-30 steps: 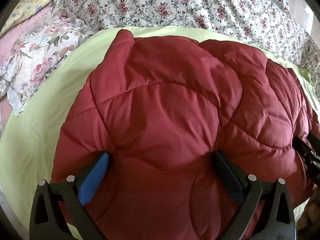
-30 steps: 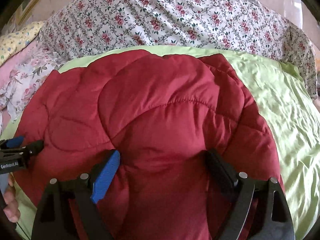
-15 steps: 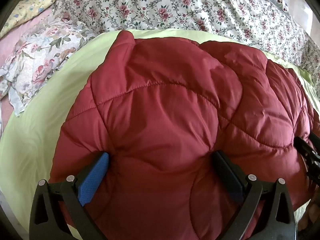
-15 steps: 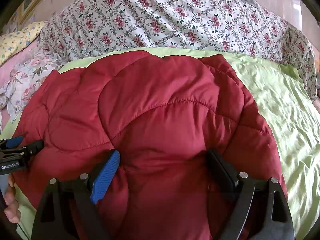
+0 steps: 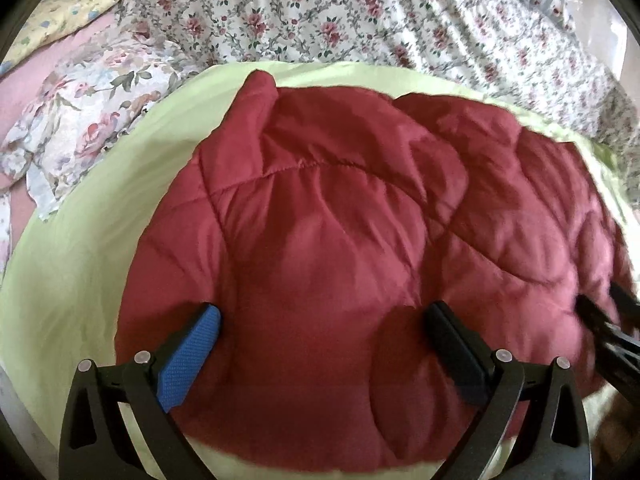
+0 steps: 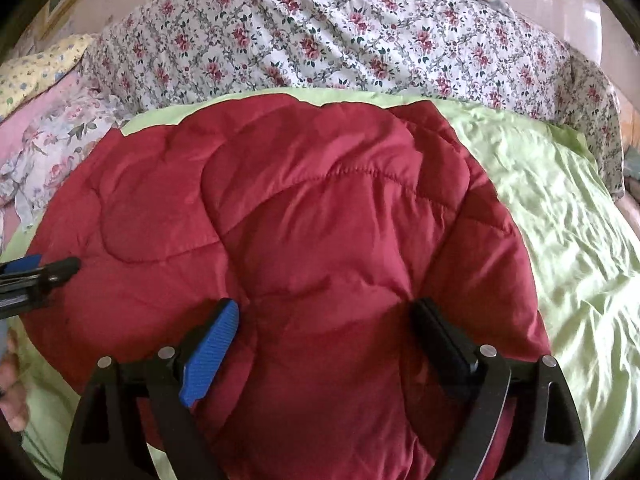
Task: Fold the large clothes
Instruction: 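Press the folded jacket flat with both open tools, then pull both open tools back from the folded jacket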
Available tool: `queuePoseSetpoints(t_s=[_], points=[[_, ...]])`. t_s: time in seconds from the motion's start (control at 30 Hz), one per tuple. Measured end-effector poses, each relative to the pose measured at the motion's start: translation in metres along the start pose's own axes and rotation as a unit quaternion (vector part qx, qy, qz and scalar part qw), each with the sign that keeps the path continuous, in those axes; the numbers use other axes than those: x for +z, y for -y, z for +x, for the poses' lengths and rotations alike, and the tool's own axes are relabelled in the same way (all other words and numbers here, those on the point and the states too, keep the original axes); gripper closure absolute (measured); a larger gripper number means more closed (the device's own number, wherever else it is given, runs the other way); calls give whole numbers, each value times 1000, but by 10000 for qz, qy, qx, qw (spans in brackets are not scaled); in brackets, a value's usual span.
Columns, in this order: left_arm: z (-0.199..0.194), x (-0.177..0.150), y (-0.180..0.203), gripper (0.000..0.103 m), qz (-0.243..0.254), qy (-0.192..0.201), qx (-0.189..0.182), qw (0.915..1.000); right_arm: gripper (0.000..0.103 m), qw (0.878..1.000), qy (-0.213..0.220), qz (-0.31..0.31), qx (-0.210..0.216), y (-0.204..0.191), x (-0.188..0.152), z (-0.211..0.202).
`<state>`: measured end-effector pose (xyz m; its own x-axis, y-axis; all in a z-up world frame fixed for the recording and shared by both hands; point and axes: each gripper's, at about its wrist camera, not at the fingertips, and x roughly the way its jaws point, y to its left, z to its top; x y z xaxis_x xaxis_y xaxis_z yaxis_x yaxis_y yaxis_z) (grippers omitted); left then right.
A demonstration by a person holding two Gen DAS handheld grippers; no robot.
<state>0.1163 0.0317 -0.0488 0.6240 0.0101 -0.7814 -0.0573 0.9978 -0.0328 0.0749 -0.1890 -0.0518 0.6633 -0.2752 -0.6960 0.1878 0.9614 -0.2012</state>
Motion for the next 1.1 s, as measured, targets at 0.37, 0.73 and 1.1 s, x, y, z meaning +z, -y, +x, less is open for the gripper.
queuePoseSetpoints(t_s=[0.37,0.73,1.1], points=[[6,-3,1,0,140,-181,78,9997,13,9999,-78,83,-45,0,-3,-9],[-31,-26,-13,1,-73,-584,-17,9983,12,9979,-351,224,486,-1,-35,-64],[-55,-60,-10,1,218,-637,241,9974,12,9954,-687,93,661,-8,-67,-93]])
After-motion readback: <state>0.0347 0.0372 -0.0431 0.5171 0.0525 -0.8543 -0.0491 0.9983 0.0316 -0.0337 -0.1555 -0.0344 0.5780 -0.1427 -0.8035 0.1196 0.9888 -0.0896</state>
